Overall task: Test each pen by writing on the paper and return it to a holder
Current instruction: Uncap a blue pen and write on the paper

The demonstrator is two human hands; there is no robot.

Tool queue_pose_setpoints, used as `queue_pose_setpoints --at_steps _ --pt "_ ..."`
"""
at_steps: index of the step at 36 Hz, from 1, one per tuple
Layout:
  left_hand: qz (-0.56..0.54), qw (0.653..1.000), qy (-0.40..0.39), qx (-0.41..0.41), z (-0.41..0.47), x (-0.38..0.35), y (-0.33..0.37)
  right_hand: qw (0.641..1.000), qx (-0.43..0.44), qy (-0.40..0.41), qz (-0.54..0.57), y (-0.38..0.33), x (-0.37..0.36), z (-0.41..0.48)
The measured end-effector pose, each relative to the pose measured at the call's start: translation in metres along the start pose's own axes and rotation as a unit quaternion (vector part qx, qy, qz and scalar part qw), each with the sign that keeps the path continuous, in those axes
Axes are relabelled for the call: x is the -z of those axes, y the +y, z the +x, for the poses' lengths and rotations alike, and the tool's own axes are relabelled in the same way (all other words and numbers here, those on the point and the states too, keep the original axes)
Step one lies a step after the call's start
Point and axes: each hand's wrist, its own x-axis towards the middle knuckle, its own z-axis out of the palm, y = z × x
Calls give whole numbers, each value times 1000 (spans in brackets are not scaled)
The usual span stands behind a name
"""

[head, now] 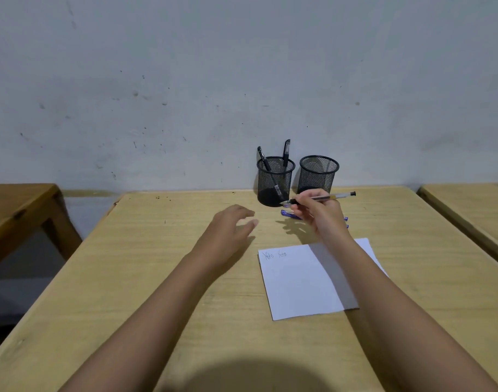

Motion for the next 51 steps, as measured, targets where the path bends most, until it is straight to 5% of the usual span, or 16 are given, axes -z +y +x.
queue_pose_setpoints --at_steps 6,18,51 --pt "67 991 -94 -67 -46 -19 25 992 48 -1 -118 3 7 -23" --pt "113 982 -147 -40 -57 -35 14 963 -11 20 -270 29 6 -34" --pt "90 979 -183 -15 -59 -33 13 954 4 -13 -300 41 10 -22"
